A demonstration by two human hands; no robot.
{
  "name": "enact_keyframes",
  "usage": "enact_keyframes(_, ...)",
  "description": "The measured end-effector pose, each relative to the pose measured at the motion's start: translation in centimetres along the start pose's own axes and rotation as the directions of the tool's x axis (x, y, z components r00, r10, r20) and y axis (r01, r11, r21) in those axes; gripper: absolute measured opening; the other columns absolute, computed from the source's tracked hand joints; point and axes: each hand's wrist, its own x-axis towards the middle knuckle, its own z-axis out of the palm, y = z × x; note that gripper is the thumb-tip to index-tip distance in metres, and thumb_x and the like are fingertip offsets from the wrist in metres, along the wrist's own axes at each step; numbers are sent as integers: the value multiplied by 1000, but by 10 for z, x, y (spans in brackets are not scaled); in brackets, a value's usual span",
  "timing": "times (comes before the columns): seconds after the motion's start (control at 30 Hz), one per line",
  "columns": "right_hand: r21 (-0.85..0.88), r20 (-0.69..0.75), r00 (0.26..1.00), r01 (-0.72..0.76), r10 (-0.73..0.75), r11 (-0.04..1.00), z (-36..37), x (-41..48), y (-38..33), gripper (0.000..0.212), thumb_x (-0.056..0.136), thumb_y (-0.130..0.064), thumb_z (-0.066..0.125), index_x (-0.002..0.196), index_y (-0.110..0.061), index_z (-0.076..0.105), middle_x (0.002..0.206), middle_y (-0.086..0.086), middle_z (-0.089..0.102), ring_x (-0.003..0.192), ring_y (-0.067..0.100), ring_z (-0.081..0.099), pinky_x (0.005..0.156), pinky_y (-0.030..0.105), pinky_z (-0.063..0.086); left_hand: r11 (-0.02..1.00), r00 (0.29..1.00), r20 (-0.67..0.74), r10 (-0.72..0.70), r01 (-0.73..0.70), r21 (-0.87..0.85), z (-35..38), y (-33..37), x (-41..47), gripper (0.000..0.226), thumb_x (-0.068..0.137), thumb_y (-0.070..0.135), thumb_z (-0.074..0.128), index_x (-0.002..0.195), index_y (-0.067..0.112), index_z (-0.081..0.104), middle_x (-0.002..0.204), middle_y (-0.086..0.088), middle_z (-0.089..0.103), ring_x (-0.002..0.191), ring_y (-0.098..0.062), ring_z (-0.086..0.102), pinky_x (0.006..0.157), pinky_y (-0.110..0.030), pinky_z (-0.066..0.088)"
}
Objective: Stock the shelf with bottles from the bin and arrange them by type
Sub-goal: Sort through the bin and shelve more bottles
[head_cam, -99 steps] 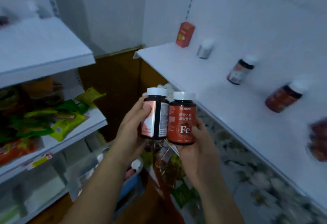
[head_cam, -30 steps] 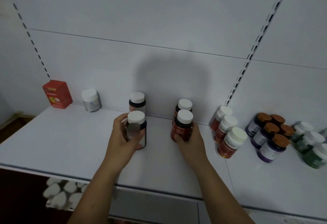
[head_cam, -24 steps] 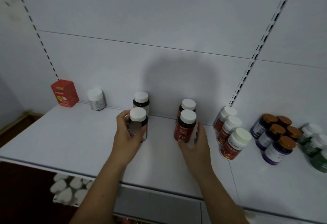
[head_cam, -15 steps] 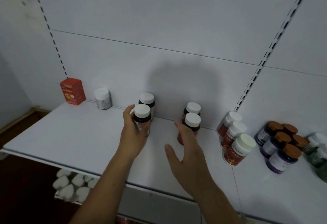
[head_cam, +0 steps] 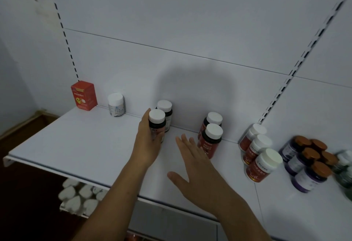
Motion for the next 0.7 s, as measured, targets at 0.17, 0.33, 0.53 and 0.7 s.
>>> enact_keyframes(0.17, -49, -1, 1000, -9, 9, 999, 2, 0, 4, 85, 106, -56, 43, 162, -35, -17, 168, -15, -27, 155, 7, -25, 127, 29, -10, 999, 999, 29, -44, 44, -5, -2, 4, 1, 94, 94, 2, 73, 167, 22, 16, 163, 8, 37, 143, 0, 34, 122, -37, 38)
enact_keyframes(0.33, -125, 38, 999, 11, -7, 992, 0, -1, 5, 87, 105, -58, 41, 163, -32, -18, 169, -11, -27, 156, 11, -24, 129, 36, -9, 996, 1000, 24, 0, -2, 92, -23, 18, -17, 98, 94, 32, 76, 168, 24, 13, 164, 12, 31, 145, 3, 26, 114, -18, 24)
enact_keyframes(0.53, -254, 91, 988, 141, -121, 957, -2, -8, 9, 95, 100, -67, 44, 163, -30, -17, 170, -4, -26, 157, 18, -25, 130, 47, -6, 885, 996, 11, 89, -84, 457, -68, 22, -63, 94, 88, 75, 53, 165, 30, 22, 167, 4, 35, 150, -16, 36, 124, -46, 32)
enact_keyframes(0.7, -240, 119, 946, 323, -302, 916, 1, -28, 12, 99, 97, -68, 49, 165, -29, -11, 173, -2, -17, 158, 19, -22, 129, 49, -7, 750, 999, -15, 36, -17, 661, -86, 41, -123, 83, 95, 74, 47, 164, 38, 20, 170, 5, 30, 155, -20, 29, 125, -58, 29)
